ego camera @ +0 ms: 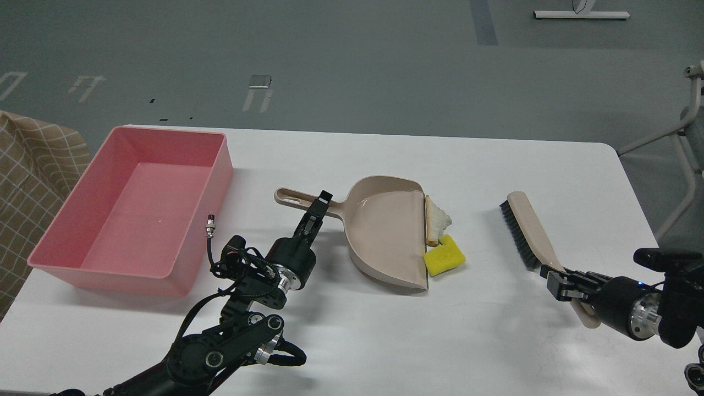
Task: Sweep and dump garbage into bin
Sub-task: 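Grasp the brush handle with the right gripper and lift it, then sweep the brush across the dustpan, pushing the yellow sponge inward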
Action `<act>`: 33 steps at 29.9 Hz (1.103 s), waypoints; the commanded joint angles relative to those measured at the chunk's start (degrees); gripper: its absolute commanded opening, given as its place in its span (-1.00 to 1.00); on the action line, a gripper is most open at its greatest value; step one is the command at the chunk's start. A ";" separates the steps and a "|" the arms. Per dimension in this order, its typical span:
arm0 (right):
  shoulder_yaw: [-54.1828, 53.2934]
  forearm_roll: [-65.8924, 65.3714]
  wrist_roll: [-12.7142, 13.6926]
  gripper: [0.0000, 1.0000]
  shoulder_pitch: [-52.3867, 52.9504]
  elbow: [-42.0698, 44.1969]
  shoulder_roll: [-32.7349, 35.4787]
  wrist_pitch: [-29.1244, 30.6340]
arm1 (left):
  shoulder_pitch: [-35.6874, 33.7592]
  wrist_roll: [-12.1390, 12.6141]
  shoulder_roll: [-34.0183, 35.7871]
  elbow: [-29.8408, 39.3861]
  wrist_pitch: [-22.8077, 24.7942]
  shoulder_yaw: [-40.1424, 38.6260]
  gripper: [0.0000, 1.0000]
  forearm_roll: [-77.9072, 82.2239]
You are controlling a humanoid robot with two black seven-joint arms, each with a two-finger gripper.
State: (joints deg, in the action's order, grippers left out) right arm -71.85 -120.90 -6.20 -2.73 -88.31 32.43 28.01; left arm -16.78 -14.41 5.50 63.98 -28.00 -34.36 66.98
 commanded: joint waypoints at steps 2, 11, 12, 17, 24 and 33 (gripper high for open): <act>1.53 -0.04 0.75 -0.77 1.06 -0.11 -0.88 -0.01 | 0.08 0.00 -0.05 0.00 0.00 0.09 -0.32 0.08; 1.71 -0.04 0.84 -0.77 1.06 -0.02 -1.14 -0.01 | 0.17 0.00 -0.05 0.09 0.00 0.09 -0.38 0.17; 1.71 -0.04 0.92 -0.77 1.06 -0.02 -1.23 -0.01 | 0.17 0.00 -0.05 0.09 0.00 0.09 -0.38 0.17; 1.80 -0.04 1.62 -0.77 1.41 -0.02 -2.10 -0.01 | 0.17 0.00 0.04 0.09 0.00 0.09 -0.40 0.17; 3.38 -0.12 2.86 -0.76 2.90 -0.19 -3.51 -0.01 | 0.17 0.00 0.04 0.09 0.00 0.09 -0.47 0.17; 4.17 -0.12 3.74 -0.76 3.96 -0.19 -4.66 -0.01 | 0.17 0.00 0.31 0.09 0.00 0.09 -0.51 0.25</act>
State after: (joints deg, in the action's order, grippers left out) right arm -67.70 -121.02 -2.59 1.16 -88.51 28.39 27.99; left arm -16.53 -14.42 5.74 64.08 -28.00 -34.27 67.24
